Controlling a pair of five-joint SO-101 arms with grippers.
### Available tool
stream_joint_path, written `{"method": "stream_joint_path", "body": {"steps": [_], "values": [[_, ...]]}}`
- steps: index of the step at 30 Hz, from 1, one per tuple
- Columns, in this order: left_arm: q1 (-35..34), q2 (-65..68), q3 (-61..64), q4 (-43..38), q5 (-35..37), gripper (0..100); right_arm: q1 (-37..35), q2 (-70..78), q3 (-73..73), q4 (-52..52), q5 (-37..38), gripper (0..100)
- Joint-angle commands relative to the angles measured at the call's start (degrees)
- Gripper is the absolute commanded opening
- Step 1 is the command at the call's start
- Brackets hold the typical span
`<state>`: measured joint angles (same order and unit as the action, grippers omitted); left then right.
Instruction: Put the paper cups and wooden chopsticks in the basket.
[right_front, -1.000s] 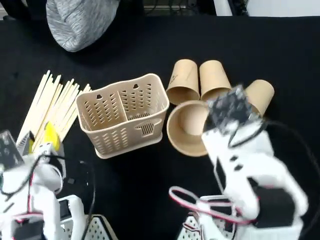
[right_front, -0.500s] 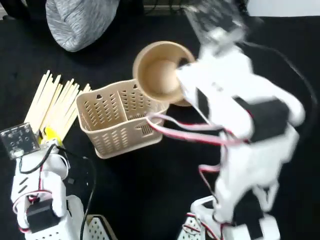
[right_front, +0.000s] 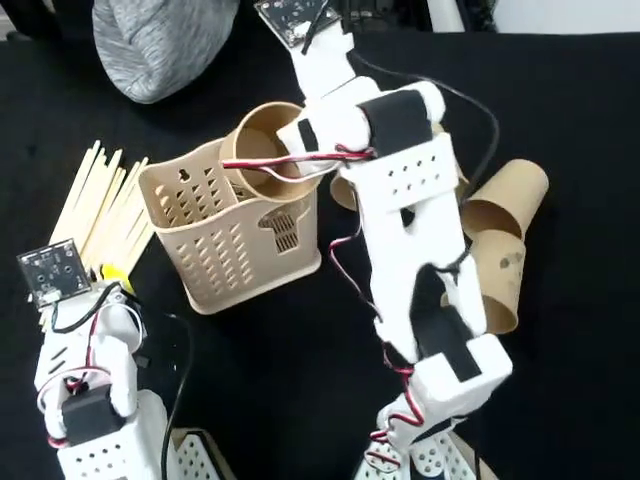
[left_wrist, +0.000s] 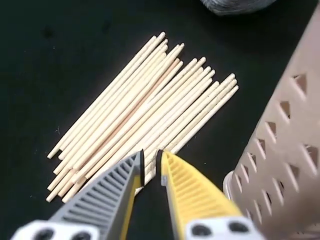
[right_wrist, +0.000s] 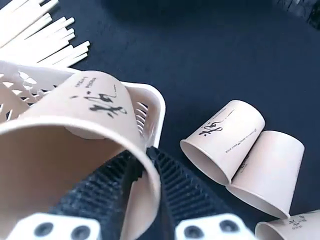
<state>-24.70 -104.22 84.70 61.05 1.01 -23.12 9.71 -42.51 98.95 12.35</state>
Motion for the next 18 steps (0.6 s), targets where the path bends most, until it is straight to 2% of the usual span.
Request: {"method": "stream_joint_path", "body": {"steps": [1,11,18], "values": [[-0.31,-0.35,0.40,-2.64,-0.70,8,-0.88,0.75,-2.77,1.76,0.00,1.1],[-0.22,-0.35,0.40,-2.64,-0.70,8,-0.88,-8.40,-1.19,1.93,0.09,1.1],[-0.22,-0.35,0.48,-2.64,-0.70,8,-1.14,-10.24,6.29,1.85,1.76,3.3]]}}
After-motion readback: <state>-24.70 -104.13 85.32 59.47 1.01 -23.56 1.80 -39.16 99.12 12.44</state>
